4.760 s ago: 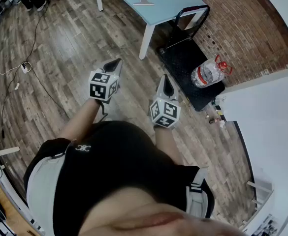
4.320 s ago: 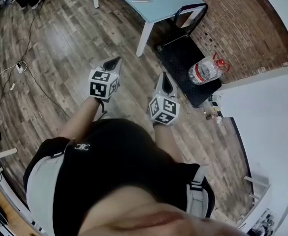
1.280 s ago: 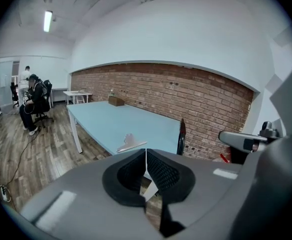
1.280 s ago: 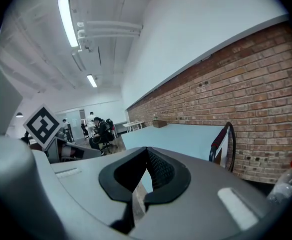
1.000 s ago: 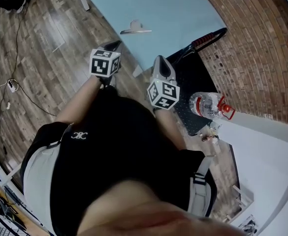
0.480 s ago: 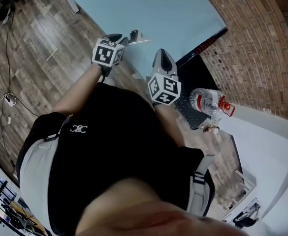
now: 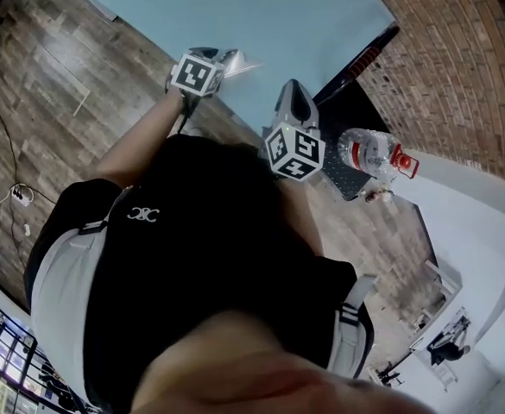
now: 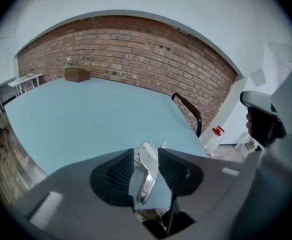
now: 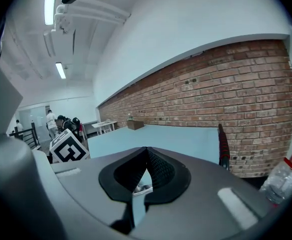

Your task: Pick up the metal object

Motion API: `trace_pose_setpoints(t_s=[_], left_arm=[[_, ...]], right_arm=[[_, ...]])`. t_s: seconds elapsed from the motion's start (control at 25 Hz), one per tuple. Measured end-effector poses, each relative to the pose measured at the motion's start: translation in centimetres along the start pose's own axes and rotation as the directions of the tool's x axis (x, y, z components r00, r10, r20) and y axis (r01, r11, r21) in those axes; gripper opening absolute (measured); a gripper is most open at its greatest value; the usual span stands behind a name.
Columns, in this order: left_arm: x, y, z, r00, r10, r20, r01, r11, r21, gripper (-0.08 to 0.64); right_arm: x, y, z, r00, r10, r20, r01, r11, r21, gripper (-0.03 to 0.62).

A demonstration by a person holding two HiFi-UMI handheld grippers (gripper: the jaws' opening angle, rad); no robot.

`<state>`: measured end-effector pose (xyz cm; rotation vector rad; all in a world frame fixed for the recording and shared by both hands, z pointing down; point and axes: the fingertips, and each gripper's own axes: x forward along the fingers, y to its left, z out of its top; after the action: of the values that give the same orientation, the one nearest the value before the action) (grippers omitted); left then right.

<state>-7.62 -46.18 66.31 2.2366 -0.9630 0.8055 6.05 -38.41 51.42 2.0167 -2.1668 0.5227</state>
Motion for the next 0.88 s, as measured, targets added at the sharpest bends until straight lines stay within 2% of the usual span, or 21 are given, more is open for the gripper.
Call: trace_pose_setpoints(t_s=[0.16, 0.28, 0.4, 0.52, 0.72, 0.88], left_arm=[[1.3, 0.5, 0.8, 0.999, 0.027, -0.031, -0.025, 0.998, 0.059, 0.15], [2.8, 1.0, 0.9, 0.998, 0.042, -0.057, -0.038, 0.997, 0.063, 0.151], [4.2, 1.1, -0.1, 0.992, 0.045, -0.12, -0.04, 0.998, 0.041, 0.152], [5.9, 0.7, -2.2, 0.984, -0.002, -0.176, -0.004, 0.999, -0.032, 0.15], [6.1, 0.2, -2.2, 0.986, -0.028, -0.162, 0.012, 0.995, -0.099, 0.112], [5.9, 0.2, -2.2, 0.989, -0.007, -0.146, -0.007, 0.996, -0.09, 0.104]], right_arm=[[-0.5, -1.2, -0.3, 0.999, -0.029, -0.015, 0.029, 1.0, 0.005, 0.014], [-0.5, -2.4, -0.4, 0.998, -0.045, -0.034, 0.045, 0.999, 0.007, 0.014], [-0.4, -3.6, 0.0, 0.998, -0.05, -0.045, 0.05, 0.999, 0.009, 0.014], [-0.3, -4.5, 0.2, 0.997, -0.052, -0.053, 0.053, 0.999, 0.009, 0.014], [0.0, -5.1, -0.2, 0.996, -0.039, -0.075, 0.039, 0.999, -0.007, 0.014], [0.2, -5.6, 0.1, 0.997, -0.029, -0.074, 0.028, 1.0, -0.011, 0.014]])
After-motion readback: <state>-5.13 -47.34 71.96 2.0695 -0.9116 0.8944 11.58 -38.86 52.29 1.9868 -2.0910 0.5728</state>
